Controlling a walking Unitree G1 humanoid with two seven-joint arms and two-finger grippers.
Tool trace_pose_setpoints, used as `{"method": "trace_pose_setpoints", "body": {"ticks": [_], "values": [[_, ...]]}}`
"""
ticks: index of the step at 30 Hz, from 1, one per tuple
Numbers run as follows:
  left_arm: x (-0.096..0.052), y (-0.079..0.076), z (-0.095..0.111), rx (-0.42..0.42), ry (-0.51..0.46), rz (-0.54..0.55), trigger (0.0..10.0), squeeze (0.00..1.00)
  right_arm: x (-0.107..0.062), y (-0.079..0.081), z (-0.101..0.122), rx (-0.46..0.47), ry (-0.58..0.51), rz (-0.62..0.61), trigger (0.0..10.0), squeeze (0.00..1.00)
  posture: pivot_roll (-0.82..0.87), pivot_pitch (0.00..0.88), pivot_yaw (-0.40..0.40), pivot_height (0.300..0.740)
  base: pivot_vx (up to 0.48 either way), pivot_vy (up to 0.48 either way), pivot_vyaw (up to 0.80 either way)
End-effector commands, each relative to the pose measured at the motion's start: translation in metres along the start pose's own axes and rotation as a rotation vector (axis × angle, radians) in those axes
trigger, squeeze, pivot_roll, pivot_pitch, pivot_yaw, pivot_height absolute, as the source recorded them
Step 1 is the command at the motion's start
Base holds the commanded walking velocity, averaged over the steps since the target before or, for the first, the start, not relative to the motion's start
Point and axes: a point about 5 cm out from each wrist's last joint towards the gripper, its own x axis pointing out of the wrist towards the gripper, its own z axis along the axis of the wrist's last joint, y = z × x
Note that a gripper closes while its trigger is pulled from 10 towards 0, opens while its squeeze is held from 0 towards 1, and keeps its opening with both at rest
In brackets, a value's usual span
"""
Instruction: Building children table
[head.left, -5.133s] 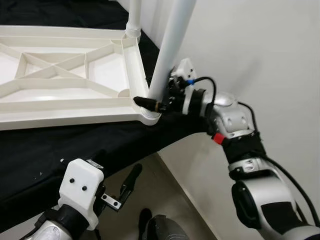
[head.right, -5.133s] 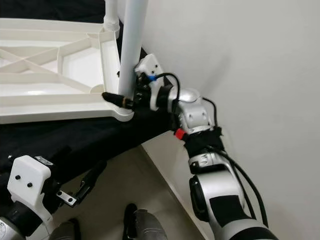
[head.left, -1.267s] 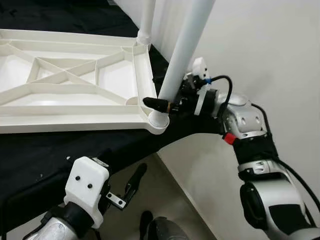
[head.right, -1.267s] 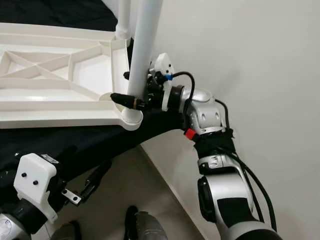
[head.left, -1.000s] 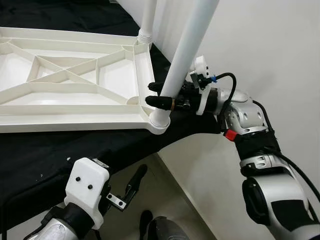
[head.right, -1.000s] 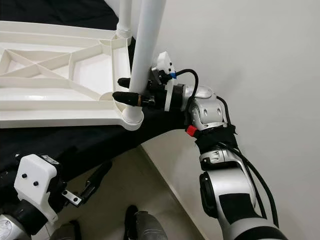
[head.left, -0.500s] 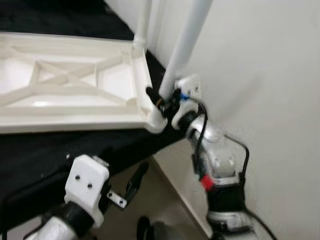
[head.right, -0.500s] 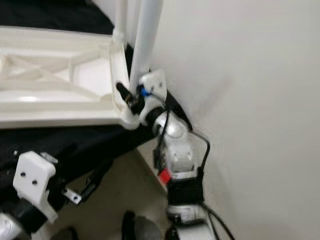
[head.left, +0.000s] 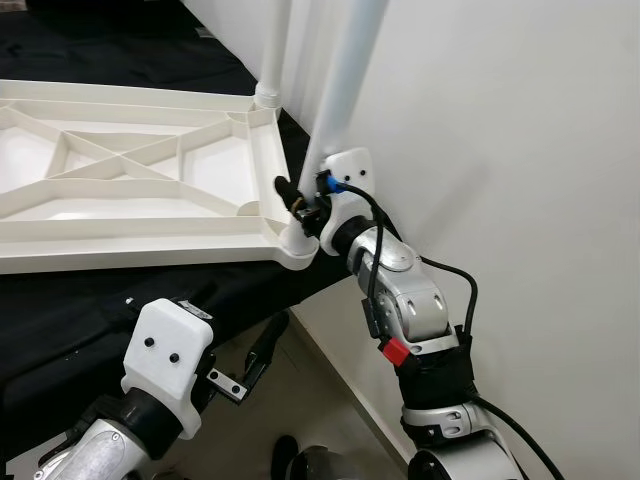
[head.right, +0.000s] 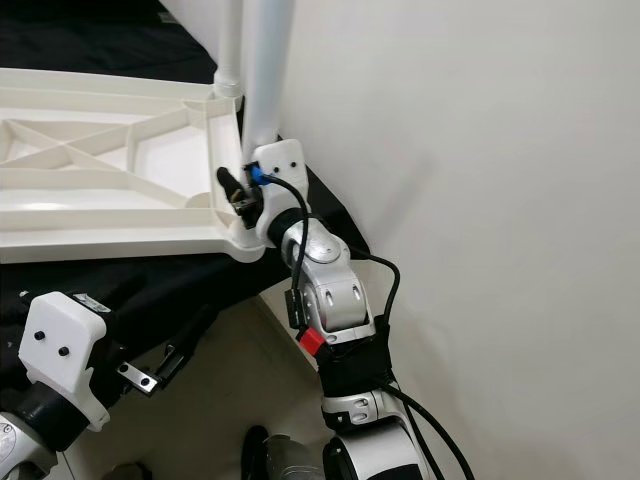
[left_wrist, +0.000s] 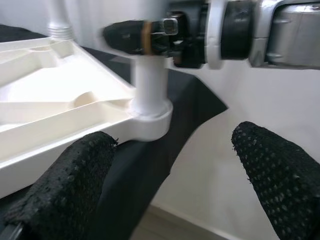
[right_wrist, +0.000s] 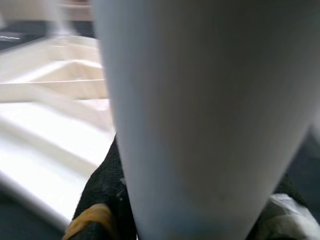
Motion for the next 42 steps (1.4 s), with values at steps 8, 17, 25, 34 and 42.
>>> {"method": "trace_pose_setpoints", "body": {"ticks": [8,17,25,34,42], "values": [[-0.006,-0.028,-0.018,-0.088,0.129,-0.156,10.0,0.00,-0.010,-0.026,-0.002,0.006,0.045,0.328,10.0,1.00,0.09,0.287,-0.215,0.740,0.000,0.000,0.00],[-0.008,-0.027,-0.018,-0.097,0.132,-0.139,10.0,0.00,-0.024,-0.040,0.003,-0.070,0.079,0.446,10.0,0.00,0.09,0.297,-0.218,0.740,0.000,0.000,0.00],[-0.006,-0.025,-0.017,-0.078,0.119,-0.117,10.0,0.00,-0.019,-0.041,0.004,-0.071,0.062,0.497,4.4,0.00,0.09,0.288,-0.221,0.740,0.000,0.000,0.00],[-0.004,-0.020,-0.014,-0.066,0.099,-0.093,10.0,0.00,-0.025,-0.010,-0.011,0.065,0.053,0.525,0.0,0.00,0.10,0.279,-0.207,0.740,0.000,0.000,0.00],[-0.003,-0.016,-0.013,-0.045,0.097,-0.080,10.0,0.00,-0.005,-0.008,-0.023,-0.005,0.100,-0.150,0.0,0.00,0.11,0.249,-0.205,0.740,0.000,0.000,0.00]]}}
